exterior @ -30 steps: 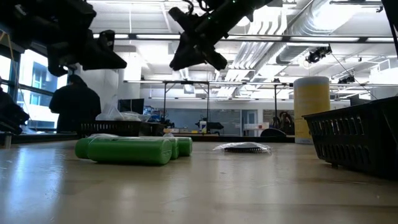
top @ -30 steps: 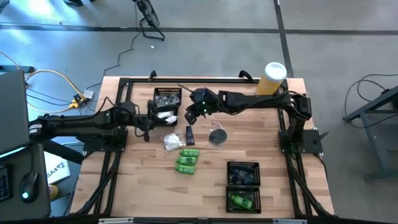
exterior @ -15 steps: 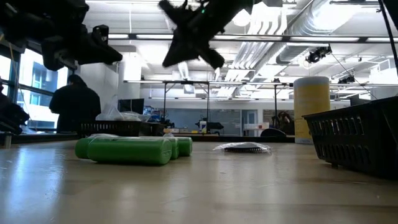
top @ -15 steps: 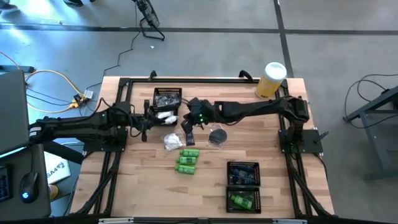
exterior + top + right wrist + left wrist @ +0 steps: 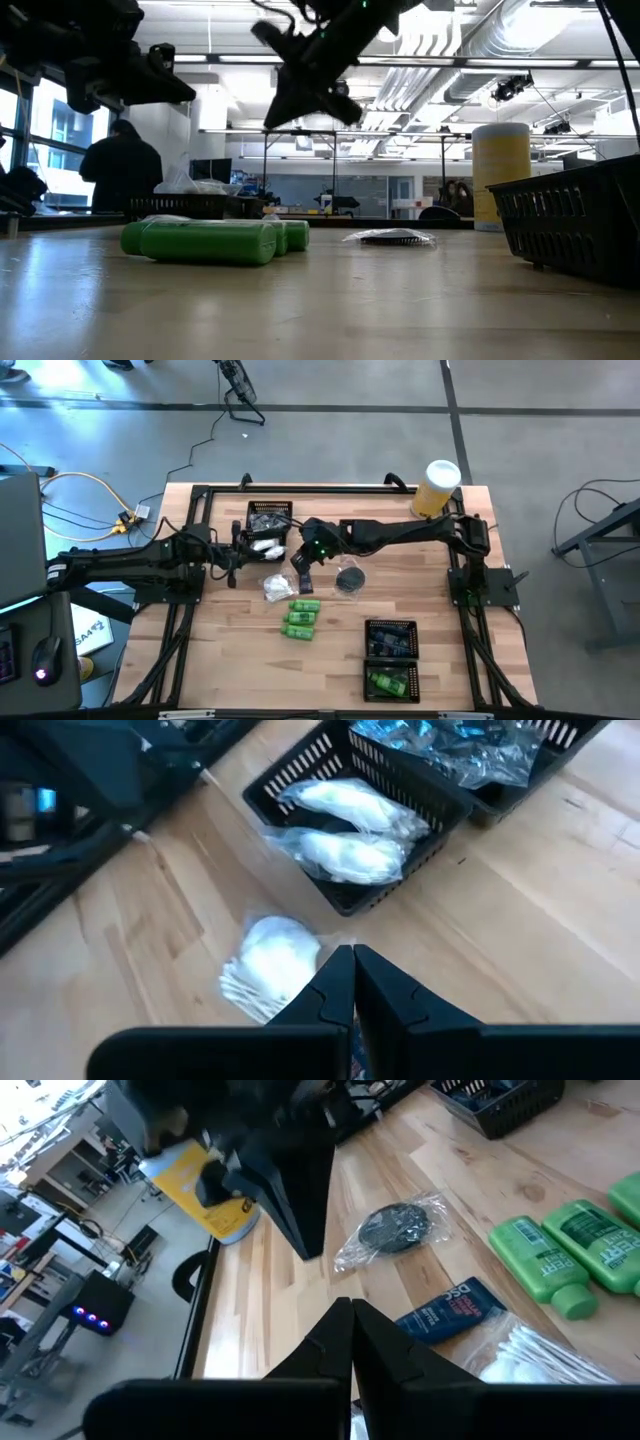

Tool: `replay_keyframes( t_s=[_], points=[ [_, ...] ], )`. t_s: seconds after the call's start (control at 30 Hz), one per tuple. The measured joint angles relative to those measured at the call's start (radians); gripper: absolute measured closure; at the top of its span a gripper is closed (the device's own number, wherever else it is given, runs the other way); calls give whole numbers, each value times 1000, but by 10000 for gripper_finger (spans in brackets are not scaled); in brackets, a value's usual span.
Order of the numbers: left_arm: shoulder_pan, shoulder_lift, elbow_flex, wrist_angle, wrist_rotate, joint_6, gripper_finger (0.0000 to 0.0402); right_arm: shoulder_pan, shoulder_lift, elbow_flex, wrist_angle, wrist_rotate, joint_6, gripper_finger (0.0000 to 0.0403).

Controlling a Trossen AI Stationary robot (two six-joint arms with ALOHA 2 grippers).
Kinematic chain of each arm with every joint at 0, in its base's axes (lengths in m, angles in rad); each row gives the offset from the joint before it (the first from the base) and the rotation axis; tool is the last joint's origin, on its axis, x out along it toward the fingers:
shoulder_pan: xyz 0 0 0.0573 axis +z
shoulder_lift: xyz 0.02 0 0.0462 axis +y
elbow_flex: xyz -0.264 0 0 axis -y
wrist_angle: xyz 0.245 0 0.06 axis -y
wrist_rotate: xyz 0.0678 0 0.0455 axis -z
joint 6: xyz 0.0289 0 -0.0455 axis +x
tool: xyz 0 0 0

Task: Pick & Place Travel size toiletries
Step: Put the blue shave cream into the middle bottom black basket

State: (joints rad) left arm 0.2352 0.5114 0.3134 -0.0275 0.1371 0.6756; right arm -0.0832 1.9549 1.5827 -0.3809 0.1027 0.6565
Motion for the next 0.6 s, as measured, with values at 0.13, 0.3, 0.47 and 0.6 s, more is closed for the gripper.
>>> replay_keyframes(
  t_s=[0.13,0.3,0.47,0.6],
  points=[
    [0,0,0,2,-6,0,402,14,35,70,-141,41,28,400],
    [0,0,0,3,-34,-1,402,32,123,152,-206,18,53,401],
    [0,0,0,0,-35,-1,402,43,179,190,-263,46,61,401],
    [0,0,0,-1,-35,-1,402,41,175,194,-261,51,81,401]
  ],
)
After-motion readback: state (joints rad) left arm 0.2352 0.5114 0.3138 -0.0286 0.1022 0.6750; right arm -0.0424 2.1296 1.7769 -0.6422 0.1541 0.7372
